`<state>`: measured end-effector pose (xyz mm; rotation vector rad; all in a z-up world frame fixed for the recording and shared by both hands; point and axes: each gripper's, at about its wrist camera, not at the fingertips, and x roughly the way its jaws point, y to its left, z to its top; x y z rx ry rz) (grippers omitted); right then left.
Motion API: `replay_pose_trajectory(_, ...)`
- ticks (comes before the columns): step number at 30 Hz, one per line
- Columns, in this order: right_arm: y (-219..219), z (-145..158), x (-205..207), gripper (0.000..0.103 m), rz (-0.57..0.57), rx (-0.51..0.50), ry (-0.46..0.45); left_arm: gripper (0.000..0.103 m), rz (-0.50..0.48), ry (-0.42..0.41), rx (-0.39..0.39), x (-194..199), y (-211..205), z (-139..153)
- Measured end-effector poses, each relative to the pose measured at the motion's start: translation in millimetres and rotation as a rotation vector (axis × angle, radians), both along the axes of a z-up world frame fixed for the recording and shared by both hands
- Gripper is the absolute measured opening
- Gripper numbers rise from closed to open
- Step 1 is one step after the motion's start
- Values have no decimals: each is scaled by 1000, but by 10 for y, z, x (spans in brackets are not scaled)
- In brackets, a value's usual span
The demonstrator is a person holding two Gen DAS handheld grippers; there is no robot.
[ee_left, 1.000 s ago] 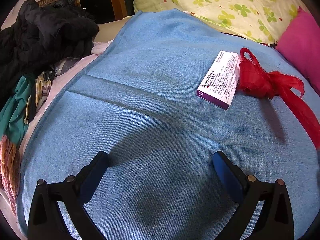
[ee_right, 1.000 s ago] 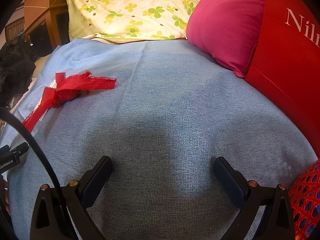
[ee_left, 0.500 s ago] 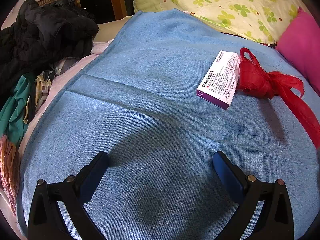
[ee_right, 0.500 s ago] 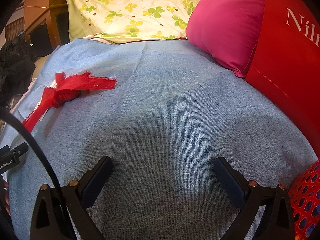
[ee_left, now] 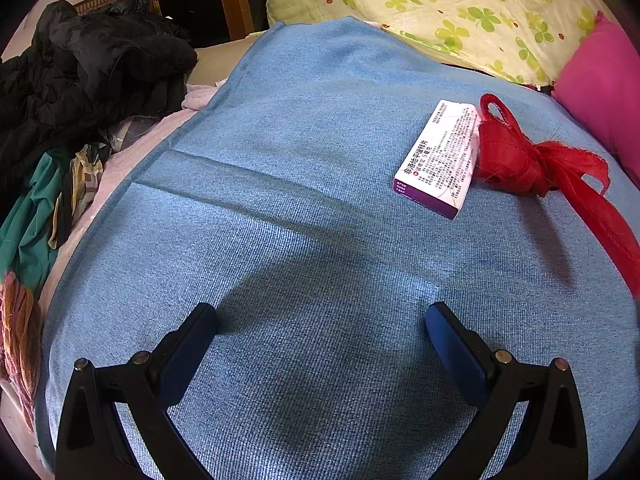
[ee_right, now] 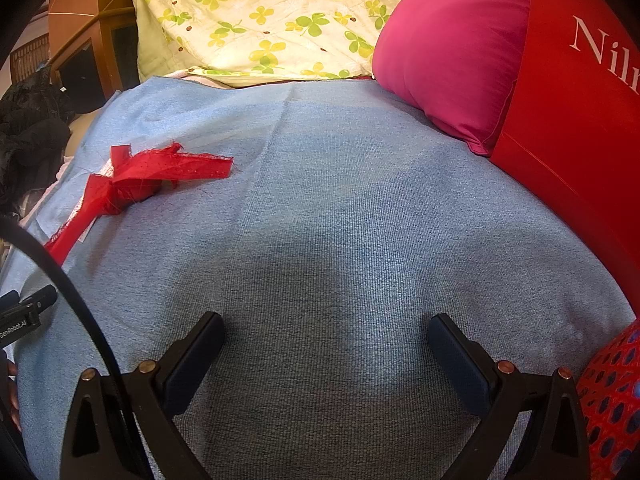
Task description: Collect trash
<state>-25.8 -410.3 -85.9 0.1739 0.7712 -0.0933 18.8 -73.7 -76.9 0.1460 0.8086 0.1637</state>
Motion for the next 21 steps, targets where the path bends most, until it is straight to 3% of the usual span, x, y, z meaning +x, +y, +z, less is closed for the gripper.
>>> replay_pose_trajectory(21, 22, -6, 16, 103, -3, -5, 2, 103, 20, 47, -32, 71, 38, 0)
